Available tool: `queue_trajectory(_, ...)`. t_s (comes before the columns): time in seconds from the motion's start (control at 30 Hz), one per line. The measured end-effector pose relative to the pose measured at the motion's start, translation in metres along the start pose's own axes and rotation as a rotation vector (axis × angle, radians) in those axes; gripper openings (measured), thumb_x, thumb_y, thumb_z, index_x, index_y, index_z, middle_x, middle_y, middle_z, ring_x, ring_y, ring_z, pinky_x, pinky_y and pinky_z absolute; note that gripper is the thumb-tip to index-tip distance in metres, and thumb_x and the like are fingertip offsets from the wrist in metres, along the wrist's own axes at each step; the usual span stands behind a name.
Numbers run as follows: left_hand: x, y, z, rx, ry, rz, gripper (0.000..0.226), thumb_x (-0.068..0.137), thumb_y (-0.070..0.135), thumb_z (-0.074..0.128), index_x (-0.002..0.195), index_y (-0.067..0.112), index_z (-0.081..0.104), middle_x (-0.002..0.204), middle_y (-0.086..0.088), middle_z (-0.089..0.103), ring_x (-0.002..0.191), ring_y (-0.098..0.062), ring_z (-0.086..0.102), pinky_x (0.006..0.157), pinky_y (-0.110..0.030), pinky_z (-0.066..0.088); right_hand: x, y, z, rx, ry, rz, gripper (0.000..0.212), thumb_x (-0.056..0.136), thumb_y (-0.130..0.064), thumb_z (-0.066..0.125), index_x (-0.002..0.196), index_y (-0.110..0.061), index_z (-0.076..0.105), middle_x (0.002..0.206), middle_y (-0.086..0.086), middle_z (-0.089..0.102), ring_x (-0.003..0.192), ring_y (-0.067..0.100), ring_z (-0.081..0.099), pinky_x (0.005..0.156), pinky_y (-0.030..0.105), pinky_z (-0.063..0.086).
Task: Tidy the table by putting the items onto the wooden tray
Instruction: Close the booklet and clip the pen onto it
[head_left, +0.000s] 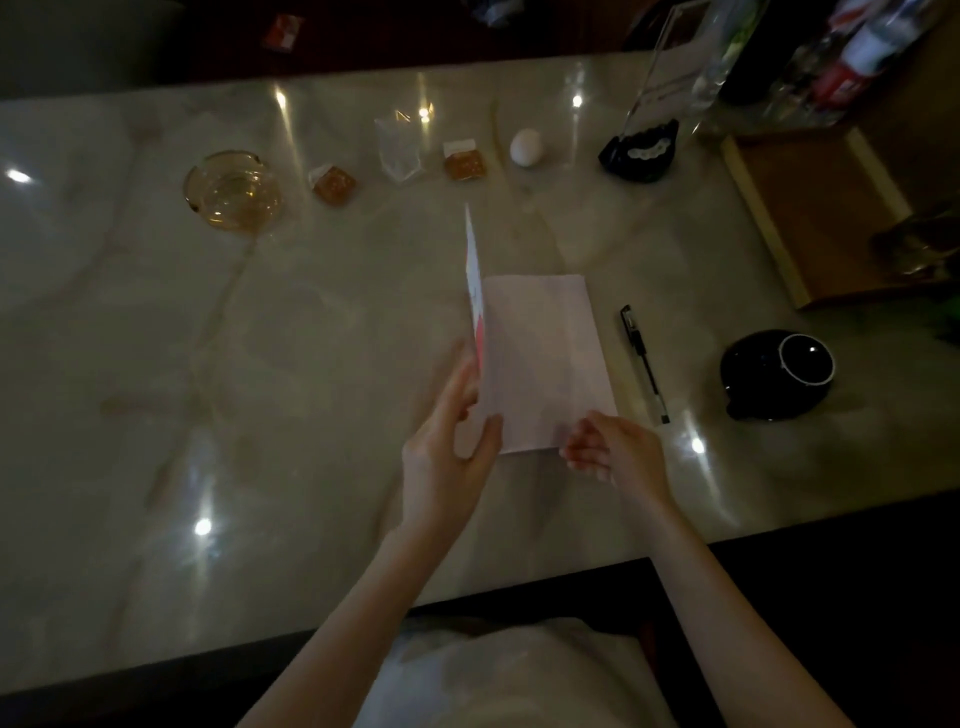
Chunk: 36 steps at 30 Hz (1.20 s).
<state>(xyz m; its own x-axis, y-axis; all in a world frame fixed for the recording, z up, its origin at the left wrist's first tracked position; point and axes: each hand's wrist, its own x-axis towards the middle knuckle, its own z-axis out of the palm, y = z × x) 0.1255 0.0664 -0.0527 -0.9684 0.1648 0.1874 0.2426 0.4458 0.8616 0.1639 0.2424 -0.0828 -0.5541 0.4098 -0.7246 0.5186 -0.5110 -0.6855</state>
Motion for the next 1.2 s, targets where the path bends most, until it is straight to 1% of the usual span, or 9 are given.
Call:
queue_trajectory(0.1, 0.008, -0.003, 0.023, 0.103, -0.099, 0.214, 0.04, 0.08, 0.029, 0.056, 0.114, 0.008, 0.062, 0.111, -0.004, 0.068, 0.1, -0.014, 0.062, 0.084, -0.024, 0.048, 0.001, -0.011, -0.009, -0.006, 0.002, -0.026, 0.025, 0.094, -0.013, 0.044, 0.075, -0.004, 0.058, 0.045, 0.001, 0.066, 0.04, 0.012, 0.064, 0.044, 0.021, 0.052)
queue_trajectory(0.17, 0.01, -0.007, 0.042, 0.199, -0.15, 0.286, 0.038, 0.079, 0.03, 0.057, 0.111, 0.01, 0.065, 0.114, -0.006, 0.067, 0.105, -0.018, 0.062, 0.088, -0.029, 0.048, 0.003, -0.016, -0.016, -0.032, 0.01, -0.034, 0.027, 0.094, -0.016, 0.042, 0.078, -0.004, 0.06, 0.048, 0.0, 0.068, 0.043, 0.011, 0.065, 0.047, 0.022, 0.054)
queue_trajectory(0.33, 0.008, -0.008, 0.083, 0.451, -0.292, 0.263, 0.042, 0.077, 0.041, 0.046, 0.105, 0.016, 0.068, 0.111, -0.003, 0.069, 0.109, -0.02, 0.061, 0.095, -0.052, 0.042, 0.012, -0.028, -0.031, -0.132, 0.039, -0.08, 0.036, 0.095, -0.031, 0.042, 0.08, -0.01, 0.066, 0.066, 0.004, 0.071, 0.053, 0.014, 0.068, 0.053, 0.024, 0.056)
queue_trajectory(0.47, 0.005, -0.016, 0.1, 0.518, -0.348, 0.221, 0.041, 0.076, 0.04, 0.045, 0.097, 0.016, 0.071, 0.107, -0.004, 0.071, 0.107, -0.021, 0.063, 0.097, -0.05, 0.04, 0.017, -0.031, -0.038, -0.21, 0.018, -0.15, 0.026, 0.092, -0.029, 0.053, 0.079, -0.012, 0.068, 0.064, -0.001, 0.073, 0.058, 0.012, 0.07, 0.054, 0.025, 0.057)
queue_trajectory(0.63, 0.001, -0.031, 0.106, 0.561, -0.429, 0.24, 0.044, 0.079, 0.041, 0.044, 0.107, 0.015, 0.067, 0.117, -0.006, 0.066, 0.116, -0.022, 0.056, 0.099, -0.046, 0.041, 0.03, -0.025, -0.044, -0.301, 0.062, -0.191, 0.019, 0.088, -0.021, 0.059, 0.076, -0.01, 0.068, 0.068, 0.004, 0.071, 0.066, 0.018, 0.068, 0.062, 0.029, 0.055)
queue_trajectory(0.73, -0.002, -0.041, 0.104, 0.548, -0.429, 0.297, 0.044, 0.082, 0.041, 0.046, 0.113, 0.015, 0.064, 0.122, -0.008, 0.062, 0.121, -0.024, 0.052, 0.102, -0.047, 0.037, 0.034, -0.024, -0.046, -0.445, 0.076, -0.27, 0.006, 0.083, -0.015, 0.065, 0.08, -0.01, 0.067, 0.073, 0.001, 0.068, 0.068, 0.009, 0.067, 0.065, 0.023, 0.054)
queue_trajectory(0.83, -0.005, -0.047, 0.102, 0.525, -0.422, 0.329, 0.045, 0.085, 0.043, 0.048, 0.118, 0.015, 0.06, 0.127, -0.008, 0.059, 0.124, -0.023, 0.048, 0.106, -0.045, 0.029, 0.035, -0.022, -0.045, -0.588, 0.063, -0.314, 0.02, 0.077, -0.01, 0.071, 0.095, -0.004, 0.066, 0.086, 0.01, 0.067, 0.081, 0.022, 0.065, 0.074, 0.031, 0.053)
queue_trajectory(1.07, -0.001, -0.044, 0.099, 0.507, -0.475, 0.295, 0.046, 0.084, 0.044, 0.047, 0.117, 0.016, 0.061, 0.126, -0.007, 0.059, 0.123, -0.022, 0.048, 0.105, -0.044, 0.03, 0.035, -0.023, -0.04, -0.824, 0.07, -0.382, 0.019, 0.075, -0.011, 0.073, 0.092, -0.007, 0.066, 0.077, 0.001, 0.062, 0.068, 0.012, 0.058, 0.059, 0.015, 0.042)
queue_trajectory(1.2, 0.01, -0.032, 0.091, 0.398, -0.494, 0.21, 0.042, 0.087, 0.042, 0.043, 0.111, 0.015, 0.065, 0.122, -0.006, 0.063, 0.121, -0.02, 0.052, 0.105, -0.04, 0.033, 0.035, -0.031, -0.037, -0.883, 0.059, -0.362, 0.022, 0.078, -0.013, 0.071, 0.098, -0.007, 0.065, 0.086, 0.003, 0.064, 0.078, 0.015, 0.06, 0.067, 0.02, 0.045)
